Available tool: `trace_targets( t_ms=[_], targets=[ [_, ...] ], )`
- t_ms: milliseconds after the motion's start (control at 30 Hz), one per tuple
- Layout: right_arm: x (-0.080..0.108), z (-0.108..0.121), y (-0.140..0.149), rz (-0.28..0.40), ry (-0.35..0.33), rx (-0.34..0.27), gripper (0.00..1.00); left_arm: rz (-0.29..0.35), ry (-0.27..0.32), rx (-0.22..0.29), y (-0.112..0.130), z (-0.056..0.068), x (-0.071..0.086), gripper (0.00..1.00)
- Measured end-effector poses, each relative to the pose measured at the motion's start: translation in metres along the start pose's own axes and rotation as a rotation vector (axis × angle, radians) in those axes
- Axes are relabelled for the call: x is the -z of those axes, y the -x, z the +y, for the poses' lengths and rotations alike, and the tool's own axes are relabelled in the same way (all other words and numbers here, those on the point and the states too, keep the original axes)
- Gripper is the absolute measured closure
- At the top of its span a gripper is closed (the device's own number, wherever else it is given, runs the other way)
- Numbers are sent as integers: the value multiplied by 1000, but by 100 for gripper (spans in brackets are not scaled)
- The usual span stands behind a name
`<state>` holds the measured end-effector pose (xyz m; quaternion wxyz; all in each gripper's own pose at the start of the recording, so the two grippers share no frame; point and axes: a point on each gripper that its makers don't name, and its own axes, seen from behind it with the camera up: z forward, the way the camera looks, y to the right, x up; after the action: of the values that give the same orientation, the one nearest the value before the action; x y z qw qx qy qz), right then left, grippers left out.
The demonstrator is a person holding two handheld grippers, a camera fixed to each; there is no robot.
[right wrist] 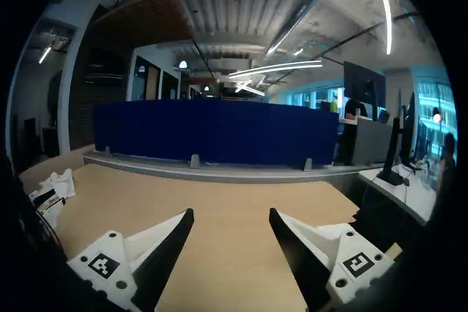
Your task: Fold towel
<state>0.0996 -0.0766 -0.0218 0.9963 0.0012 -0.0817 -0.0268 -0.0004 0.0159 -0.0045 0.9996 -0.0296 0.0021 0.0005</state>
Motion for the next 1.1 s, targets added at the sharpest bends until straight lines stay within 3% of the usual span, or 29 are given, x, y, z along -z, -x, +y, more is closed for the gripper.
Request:
trace_targets(
  t_ms=[500, 767, 1100],
  targets=[
    [0, 12, -4, 22, 4, -20, 0, -4, -2, 3, 0, -1, 1, 4],
    [-2, 29, -20, 97, 23, 18, 0, -4, -2, 2, -1, -2, 1, 4],
    [-11, 33, 3, 113, -2, 15, 0, -4, -2, 2, -1, -2, 2, 4]
  ],
)
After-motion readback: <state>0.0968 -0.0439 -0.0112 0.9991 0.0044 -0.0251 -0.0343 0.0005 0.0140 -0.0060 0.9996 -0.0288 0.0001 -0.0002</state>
